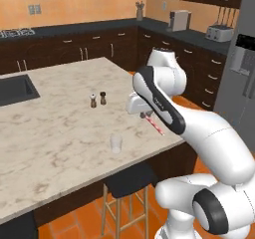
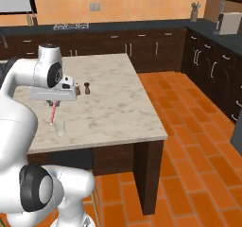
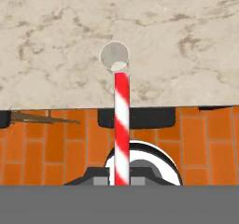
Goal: Take a straw from the drawer in front and place it inside the glass cup on the dining counter.
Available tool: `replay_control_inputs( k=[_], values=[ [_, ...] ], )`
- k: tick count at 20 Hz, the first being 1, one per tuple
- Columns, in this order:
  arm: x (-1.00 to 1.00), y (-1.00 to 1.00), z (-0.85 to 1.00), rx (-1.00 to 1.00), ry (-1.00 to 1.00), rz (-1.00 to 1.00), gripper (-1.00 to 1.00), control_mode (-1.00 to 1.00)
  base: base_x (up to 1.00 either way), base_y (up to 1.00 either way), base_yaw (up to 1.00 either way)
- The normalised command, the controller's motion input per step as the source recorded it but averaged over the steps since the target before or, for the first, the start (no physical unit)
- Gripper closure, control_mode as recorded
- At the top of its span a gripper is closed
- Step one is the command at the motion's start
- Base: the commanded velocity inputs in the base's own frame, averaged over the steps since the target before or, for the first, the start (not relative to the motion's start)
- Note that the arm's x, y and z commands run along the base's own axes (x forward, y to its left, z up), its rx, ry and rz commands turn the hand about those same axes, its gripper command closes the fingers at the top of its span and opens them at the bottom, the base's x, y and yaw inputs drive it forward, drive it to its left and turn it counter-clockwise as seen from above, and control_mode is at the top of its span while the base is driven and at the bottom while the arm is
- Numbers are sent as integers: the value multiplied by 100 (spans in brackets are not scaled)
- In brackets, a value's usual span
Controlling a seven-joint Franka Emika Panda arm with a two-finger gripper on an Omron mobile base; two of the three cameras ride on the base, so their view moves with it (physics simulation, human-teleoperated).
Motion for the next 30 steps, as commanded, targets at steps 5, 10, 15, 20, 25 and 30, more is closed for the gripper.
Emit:
replay_control_inputs(
  k=[5, 10, 15, 20, 25, 30],
  values=[
    [0, 0, 0, 0, 0, 0, 100, 100, 90, 66, -24],
    [31, 10, 0, 8, 0, 18, 100, -100, 27, 20, 2],
    [16, 0, 0, 32, -9, 60, 100, -100, 0, 0, 0],
    [0, 15, 0, 38, -9, 59, 100, -100, 0, 0, 0],
    [0, 26, 0, 41, -17, 41, 100, -100, 0, 0, 0],
    [-8, 18, 0, 46, -26, 27, 100, -100, 0, 0, 0]
  ],
)
